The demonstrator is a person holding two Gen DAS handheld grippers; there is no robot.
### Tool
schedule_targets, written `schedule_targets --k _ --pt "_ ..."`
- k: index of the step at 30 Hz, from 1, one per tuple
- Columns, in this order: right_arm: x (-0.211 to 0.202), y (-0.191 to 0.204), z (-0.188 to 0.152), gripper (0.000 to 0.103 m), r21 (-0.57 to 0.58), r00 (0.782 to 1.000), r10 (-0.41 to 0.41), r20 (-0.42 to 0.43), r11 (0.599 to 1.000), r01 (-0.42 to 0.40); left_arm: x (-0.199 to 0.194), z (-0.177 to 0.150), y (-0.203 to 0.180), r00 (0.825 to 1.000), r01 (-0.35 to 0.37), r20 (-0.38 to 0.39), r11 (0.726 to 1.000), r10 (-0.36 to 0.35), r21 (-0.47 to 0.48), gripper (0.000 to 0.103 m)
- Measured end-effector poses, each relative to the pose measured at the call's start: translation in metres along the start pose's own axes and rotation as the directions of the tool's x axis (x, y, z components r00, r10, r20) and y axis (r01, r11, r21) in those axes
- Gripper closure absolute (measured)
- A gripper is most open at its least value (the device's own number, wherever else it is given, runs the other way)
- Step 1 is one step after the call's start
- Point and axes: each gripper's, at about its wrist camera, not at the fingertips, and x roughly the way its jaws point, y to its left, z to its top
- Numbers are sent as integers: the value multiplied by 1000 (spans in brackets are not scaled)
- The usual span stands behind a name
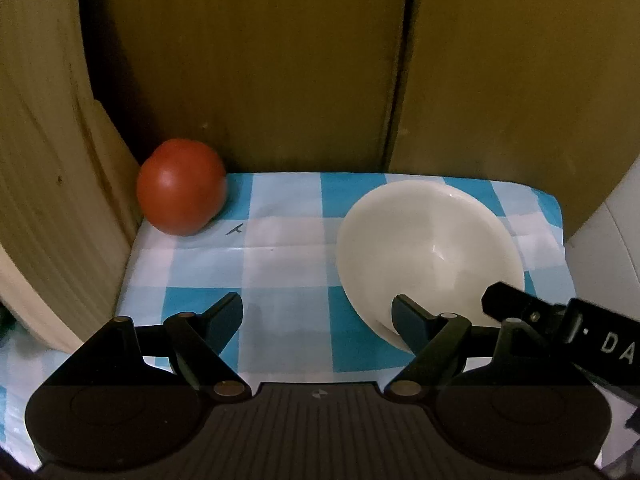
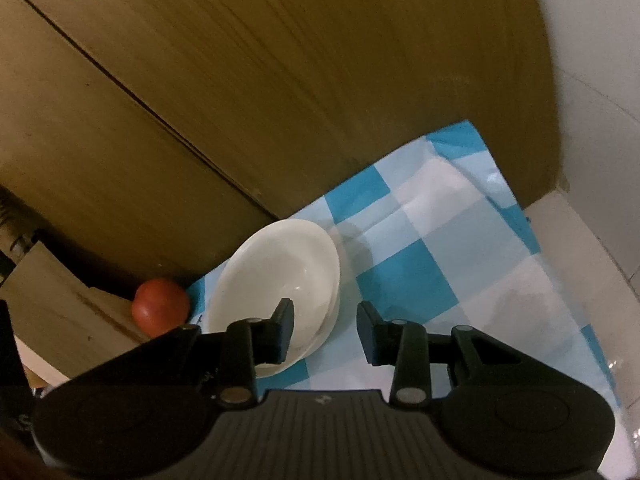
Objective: Organize plates and bowls
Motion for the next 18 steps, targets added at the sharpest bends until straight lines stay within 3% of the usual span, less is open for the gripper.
schedule_targets --k 5,7,12,18 --pt "5 -2 -1 87 9 1000 3 -6 1000 -3 4 1 -3 1000 -19 -3 1000 19 6 18" --pt "6 -3 -1 90 21 1000 20 -18 1000 -19 6 0 -4 1000 -20 -12 1000 20 7 24" --pt "5 -2 -1 92 19 999 38 -27 999 -38 6 -1 -6 999 6 -47 1000 -6 1 51" --pt "1 1 -2 93 25 997 66 -40 998 -65 -8 -3 -9 1000 7 -22 1000 -7 28 52"
